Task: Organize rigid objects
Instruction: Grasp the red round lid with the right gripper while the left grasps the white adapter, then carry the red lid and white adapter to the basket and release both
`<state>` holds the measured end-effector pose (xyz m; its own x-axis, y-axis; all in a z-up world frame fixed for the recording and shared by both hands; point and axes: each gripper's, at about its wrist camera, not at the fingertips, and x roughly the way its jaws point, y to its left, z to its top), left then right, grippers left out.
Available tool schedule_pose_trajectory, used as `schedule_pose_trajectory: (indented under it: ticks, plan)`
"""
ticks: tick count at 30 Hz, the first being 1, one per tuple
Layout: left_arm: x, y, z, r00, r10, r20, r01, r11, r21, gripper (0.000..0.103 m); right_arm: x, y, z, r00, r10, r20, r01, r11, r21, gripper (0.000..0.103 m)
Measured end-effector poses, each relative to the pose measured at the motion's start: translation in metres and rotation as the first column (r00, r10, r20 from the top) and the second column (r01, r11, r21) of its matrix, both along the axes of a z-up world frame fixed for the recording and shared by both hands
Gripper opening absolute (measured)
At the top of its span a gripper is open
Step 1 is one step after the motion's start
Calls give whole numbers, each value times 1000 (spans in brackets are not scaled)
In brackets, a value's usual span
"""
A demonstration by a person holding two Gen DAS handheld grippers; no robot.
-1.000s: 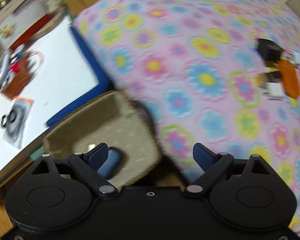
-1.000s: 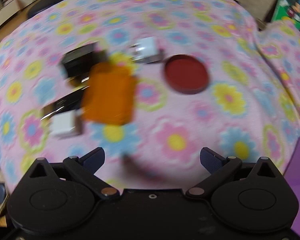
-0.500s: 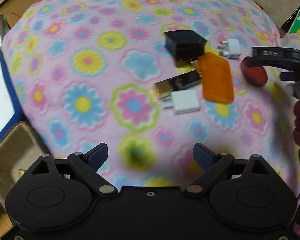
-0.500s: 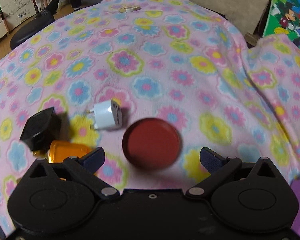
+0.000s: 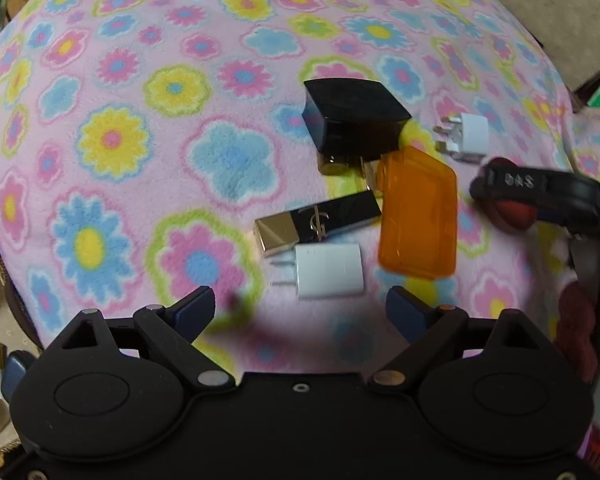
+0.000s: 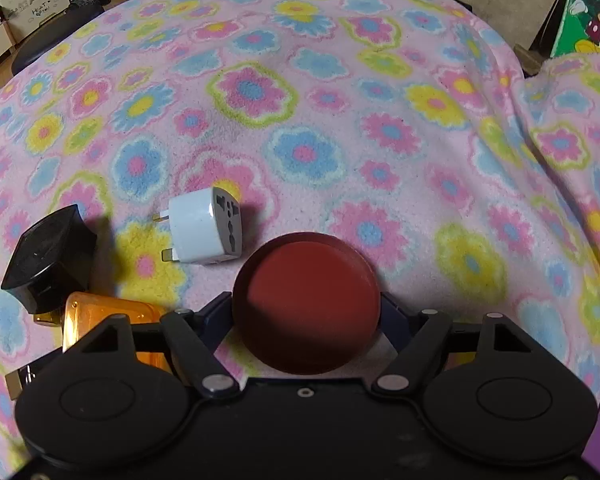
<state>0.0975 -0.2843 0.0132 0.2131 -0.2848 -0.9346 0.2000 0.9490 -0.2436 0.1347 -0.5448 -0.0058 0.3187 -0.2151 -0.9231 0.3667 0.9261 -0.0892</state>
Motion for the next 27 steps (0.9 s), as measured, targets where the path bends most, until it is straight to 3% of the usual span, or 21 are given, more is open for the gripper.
schedule_pose_trajectory:
  ticks: [6,9,14,27]
  plan:
    - [12,-9,-21,997,40,-59,-41,999,-8,84,-3,0,0,1000,13,11,-13,1000,1,76]
    - [13,-13,-23,998,60,-37,-59,998,18,80,-5,1,0,1000,21,16,-21,1000,-4,76]
    - [13,-23,-19,1000,22,9,-23,998,63,54,-13,5,2,999,37,26,-37,999,1,76]
    - [-24,5,-17,1000,6,-28,-4,998,64,53,-79,25,22,999,48,6,-48,997,60,76]
